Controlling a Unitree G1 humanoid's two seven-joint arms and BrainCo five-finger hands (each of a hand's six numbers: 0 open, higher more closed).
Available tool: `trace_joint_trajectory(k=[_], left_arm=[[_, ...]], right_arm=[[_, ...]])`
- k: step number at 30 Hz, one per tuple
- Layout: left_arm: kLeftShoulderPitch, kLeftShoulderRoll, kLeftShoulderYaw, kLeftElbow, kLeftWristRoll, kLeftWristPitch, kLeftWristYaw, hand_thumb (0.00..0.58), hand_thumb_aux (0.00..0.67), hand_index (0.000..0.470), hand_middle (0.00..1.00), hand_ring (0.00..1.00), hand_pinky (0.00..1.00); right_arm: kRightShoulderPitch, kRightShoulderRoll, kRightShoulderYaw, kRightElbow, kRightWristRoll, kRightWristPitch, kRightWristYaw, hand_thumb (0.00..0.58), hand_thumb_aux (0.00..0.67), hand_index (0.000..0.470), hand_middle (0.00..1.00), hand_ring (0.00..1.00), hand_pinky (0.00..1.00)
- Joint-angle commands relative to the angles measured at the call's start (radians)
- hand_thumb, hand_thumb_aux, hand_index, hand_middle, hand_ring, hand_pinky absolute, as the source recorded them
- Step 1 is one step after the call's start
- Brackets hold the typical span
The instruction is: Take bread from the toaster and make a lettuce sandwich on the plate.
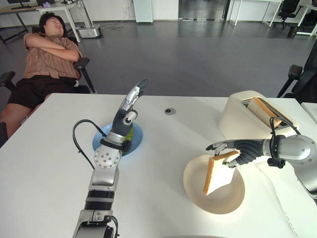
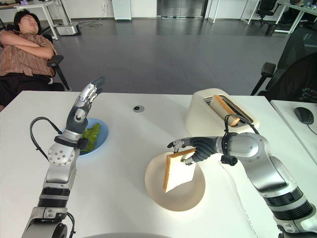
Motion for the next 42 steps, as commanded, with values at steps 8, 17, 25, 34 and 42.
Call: trace_joint_trajectory(k=[8,17,25,34,42], left_arm=[[0.015,0.012,0.001,-0.011,-0.001,0.018,-0.012,0.0,0.0,0.0,0.0,0.0,0.0],[0.01,0.013,-0.002,0.004,-0.008,0.023,-0.024,0.0,0.0,0.0,0.0,0.0,0.0],[0.01,0.013,-0.016,0.03,-0.009,0.019,-0.051,0.0,0.0,0.0,0.0,0.0,0.0],[-0.076,0.312,-0.054,0.325,0.647,0.198,0.35,0.0,0.0,0.0,0.0,0.0,0.0],[-0.094,0.43,-0.27,0.331,1.075,0.506,0.405,0.0,0.0,0.0,0.0,0.0,0.0]], right_arm=[[-0.001,0.0,0.07,0.001,-0.069,0.02,0.027,0.58,0.67,0.47,0.0,0.0,0.0],[-0.02,0.062,0.101,0.103,-0.088,-0.043,0.002,0.0,0.0,0.0,0.0,0.0,0.0],[-0.162,0.24,-0.024,0.225,-0.032,-0.197,-0.2,0.0,0.0,0.0,0.0,0.0,0.0],[-0.198,0.393,-0.197,0.306,0.053,-0.298,-0.432,0.0,0.0,0.0,0.0,0.0,0.0],[-0.153,0.38,-0.147,0.268,0.027,-0.372,-0.398,0.0,0.0,0.0,0.0,0.0,0.0]])
